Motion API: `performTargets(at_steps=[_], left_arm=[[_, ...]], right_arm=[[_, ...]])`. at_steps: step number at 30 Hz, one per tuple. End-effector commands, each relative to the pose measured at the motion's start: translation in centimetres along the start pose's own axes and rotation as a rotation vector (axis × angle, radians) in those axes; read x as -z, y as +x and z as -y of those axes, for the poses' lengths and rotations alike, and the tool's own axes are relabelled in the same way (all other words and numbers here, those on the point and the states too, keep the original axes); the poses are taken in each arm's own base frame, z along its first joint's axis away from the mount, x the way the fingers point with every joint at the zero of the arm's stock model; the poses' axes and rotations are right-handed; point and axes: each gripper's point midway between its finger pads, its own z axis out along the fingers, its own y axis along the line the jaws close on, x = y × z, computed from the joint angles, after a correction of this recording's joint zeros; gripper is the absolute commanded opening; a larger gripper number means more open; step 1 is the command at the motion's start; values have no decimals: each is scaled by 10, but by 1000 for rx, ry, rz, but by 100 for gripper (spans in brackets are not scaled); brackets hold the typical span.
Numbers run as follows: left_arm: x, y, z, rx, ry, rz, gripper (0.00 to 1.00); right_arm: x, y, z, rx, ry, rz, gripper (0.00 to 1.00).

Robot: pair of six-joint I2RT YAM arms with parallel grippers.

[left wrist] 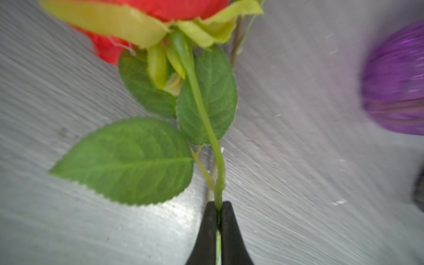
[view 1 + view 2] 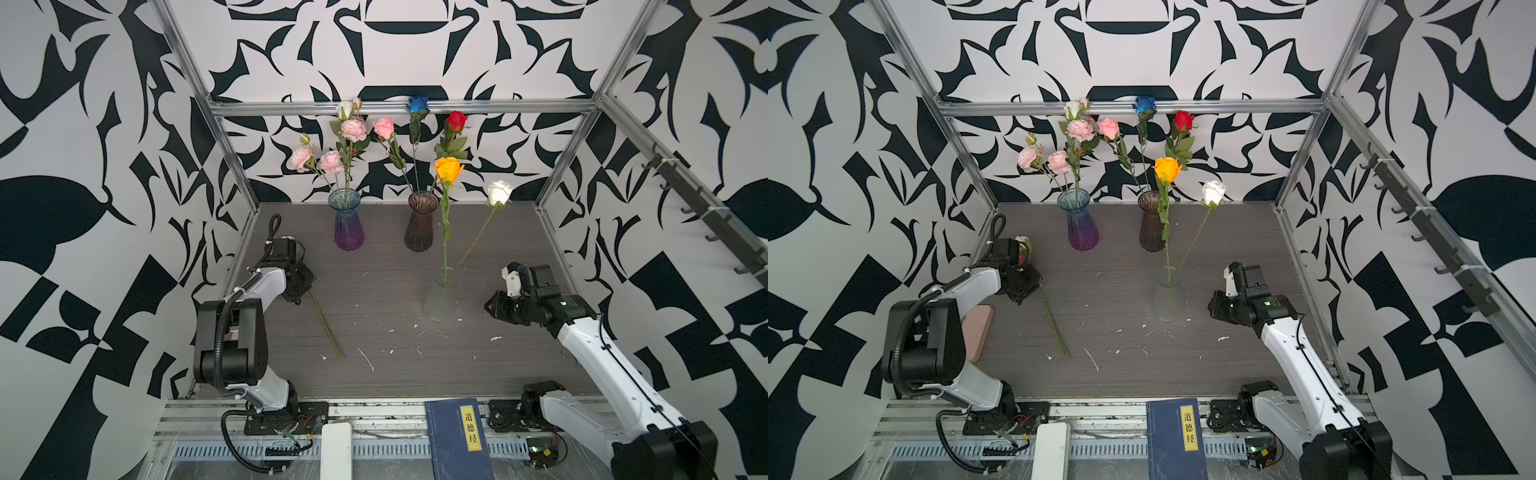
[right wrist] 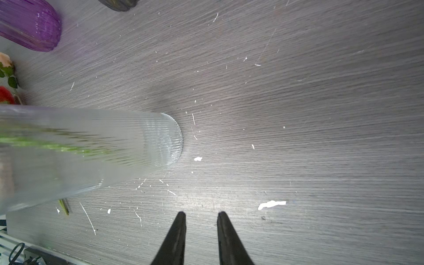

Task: Arrange flowers in a vase
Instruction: Pick up the flower from the middle-left of the table.

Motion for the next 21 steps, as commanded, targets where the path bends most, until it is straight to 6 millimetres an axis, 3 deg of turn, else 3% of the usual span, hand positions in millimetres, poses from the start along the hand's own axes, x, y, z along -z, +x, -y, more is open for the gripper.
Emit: performTargets(at_steps=[1,7,11,18,21], left_arm=[[26,-14,8,-2,17,53,0],[56,-24,22,-9,69,109,0],[89,-35,35,14,142,187,0],[209,-68,69,64,401,521,0],[259,-74,96,49,522,575,0]], right_arm=[[3,-4,-2,1,-6,17,28],[3,-4,-2,1,-5,17,28],[4,-4,-3,2,-7,21,28],[3,-4,-3,1,-7,17,28],[3,-5,-3,2,-7,18,28]])
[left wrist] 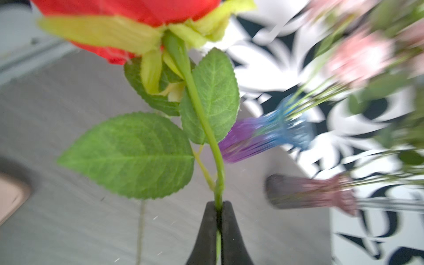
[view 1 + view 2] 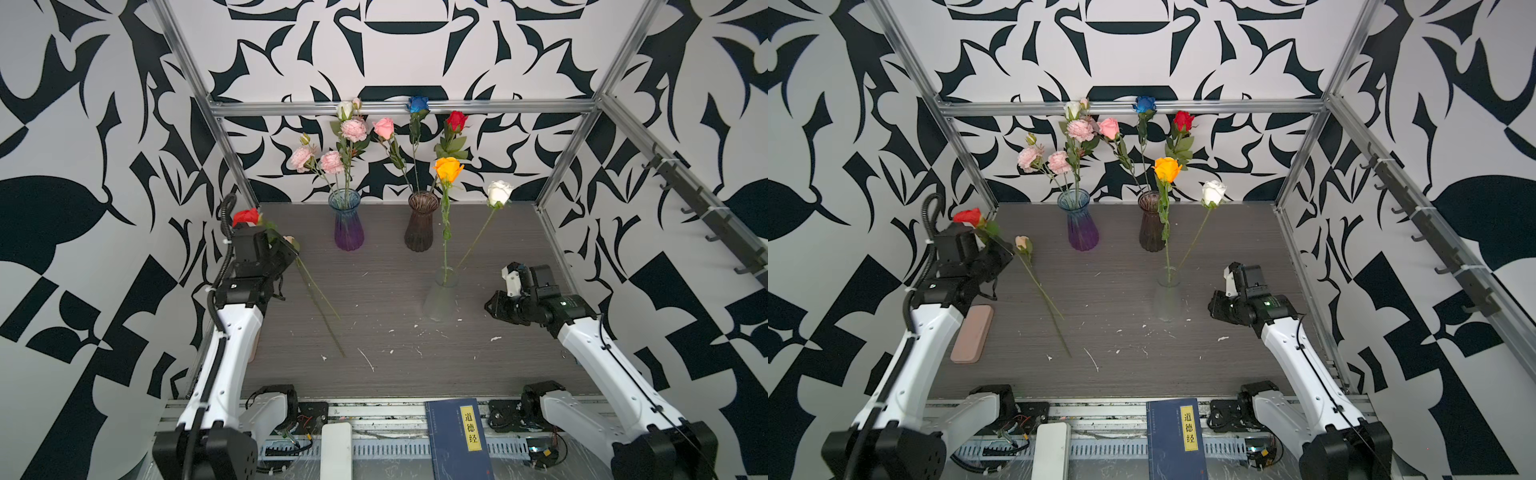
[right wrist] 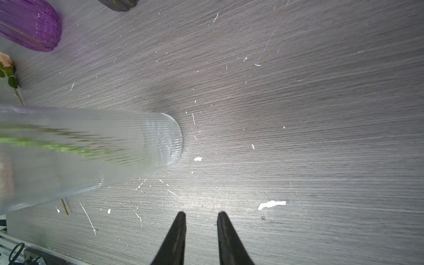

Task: Arrange flowers in a vase
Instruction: Pick up the flower from the middle-left of the table, then place the flower in the vase.

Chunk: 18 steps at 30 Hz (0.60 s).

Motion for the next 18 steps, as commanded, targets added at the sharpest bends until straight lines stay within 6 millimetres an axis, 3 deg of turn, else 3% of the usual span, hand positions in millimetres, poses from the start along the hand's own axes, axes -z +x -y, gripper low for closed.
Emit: performTargets(at_steps=[1,3,6,8,10,14,18], left_arm=[[27,-36,55,24,152,95,0],[41,-45,90,17,259,142,0],[70,-49,158,-62,488,218,0],[84,-38,213,-130,716,179,0],[96,-25,254,-159,912,120,0],[122,14,312,-311,1119,118,0],[132,60,349,-439,1242,115,0]], right_arm=[[3,-5,-3,2,-8,18,28],[4,-5,-3,3,-9,21,28],[5,-5,-3,4,-10,26,28],[5,-5,-3,4,-9,26,28],[5,-5,-3,4,-11,25,28],[7,-5,-4,4,-15,35,28],[8,-5,-5,5,-19,38,28]])
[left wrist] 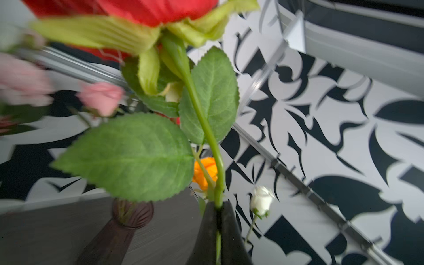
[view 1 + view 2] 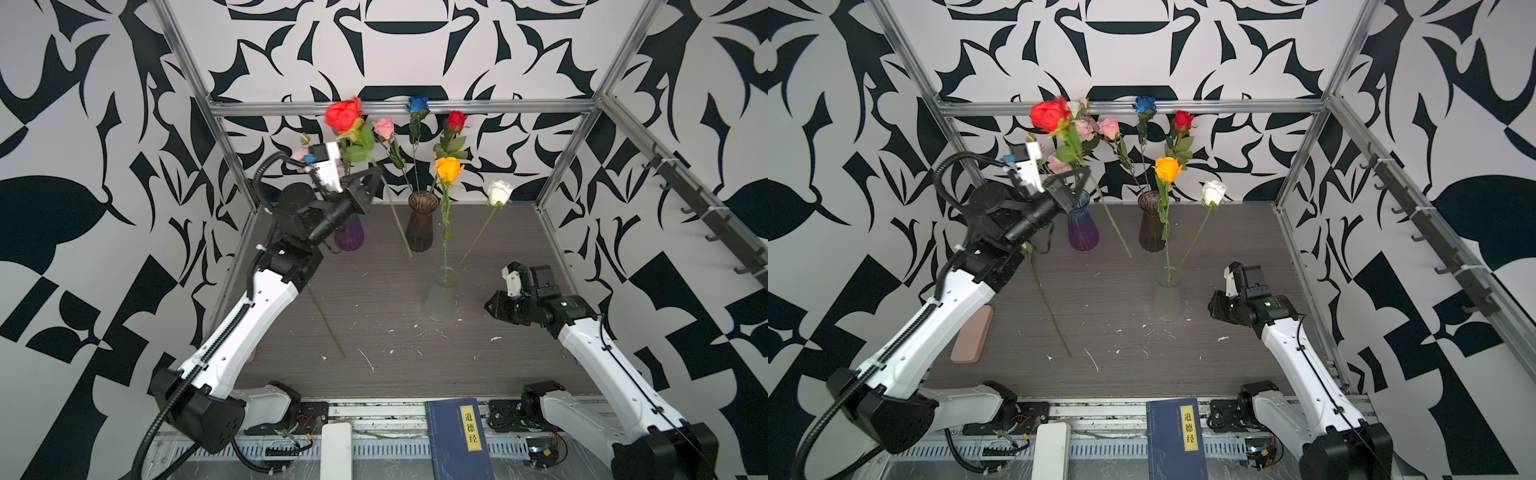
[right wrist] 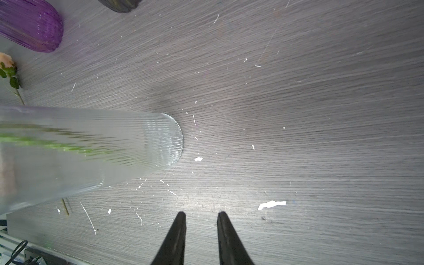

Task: Arrange flowers in a vase
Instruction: Place the flower in the vase.

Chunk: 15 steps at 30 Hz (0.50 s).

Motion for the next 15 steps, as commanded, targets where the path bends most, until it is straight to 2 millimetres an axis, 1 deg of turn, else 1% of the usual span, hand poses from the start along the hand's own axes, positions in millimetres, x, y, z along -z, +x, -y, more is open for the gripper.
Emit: performTargets(at_steps=[1,4,7,11,15], left_arm=[[-13,-8,60,-178,210,67,0],[-29,12,73,-202,262,44,0],[-37,28,83,-227,297,28,0],[-44,46,82,-227,304,1,0],[-45,63,79,-210,300,-21,0]], right_arm=[[6,-5,-4,3,-15,29,28],[6,-5,-4,4,-16,30,28],[6,-5,-4,4,-18,30,28],[6,-5,-5,5,-21,33,28],[5,-5,-5,7,-21,33,28]])
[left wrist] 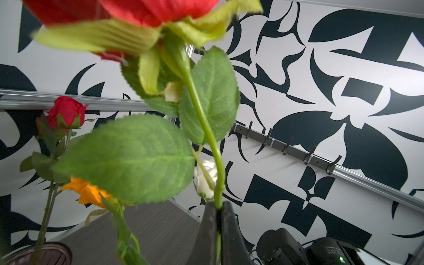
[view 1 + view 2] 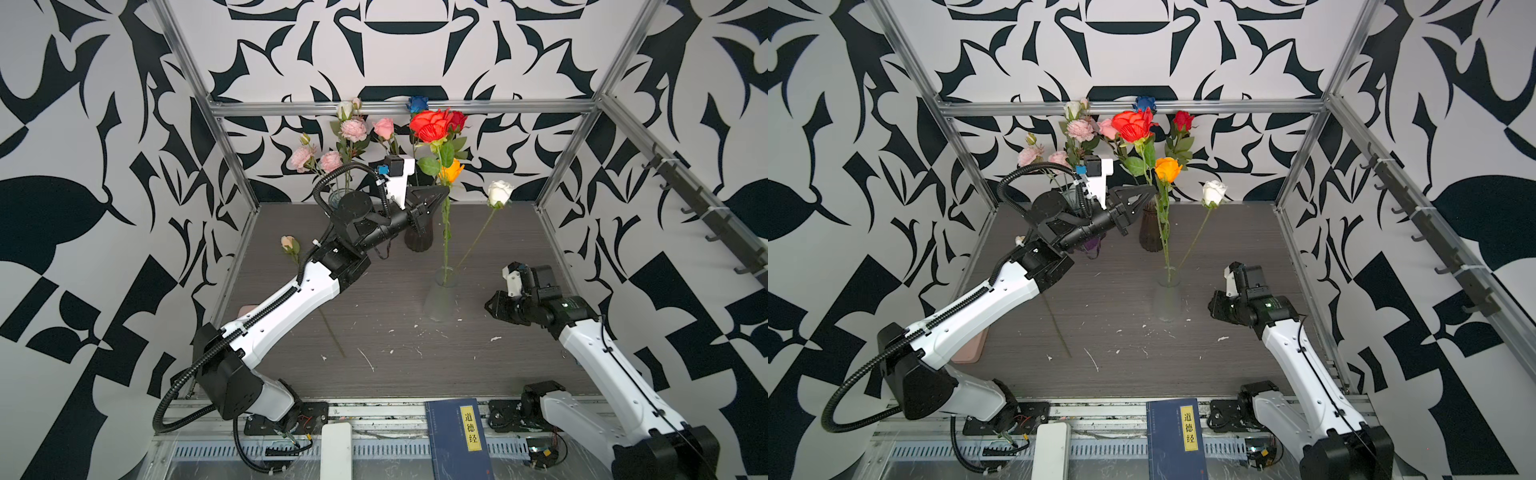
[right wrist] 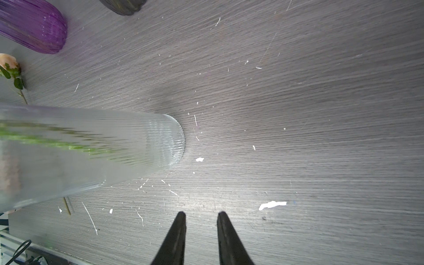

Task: Arrange flowers in a vase
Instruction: Place the flower in the vase.

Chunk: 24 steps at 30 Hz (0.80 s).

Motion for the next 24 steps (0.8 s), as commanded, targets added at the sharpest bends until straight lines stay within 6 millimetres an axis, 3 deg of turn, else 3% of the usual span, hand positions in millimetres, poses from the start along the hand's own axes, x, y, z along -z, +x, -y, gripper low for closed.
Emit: performTargets(at_steps=[1,15,24], left_arm=[[0,-3,9,-32,30,40,0],[-7,81,13,-95,26,-172,0],[-11,124,-3,-26,-12,-259,0]], right_arm=[[4,-5,-4,5,-17,28,28],[4,-4,-4,3,-17,26,28],[4,-4,-4,2,-16,24,28]])
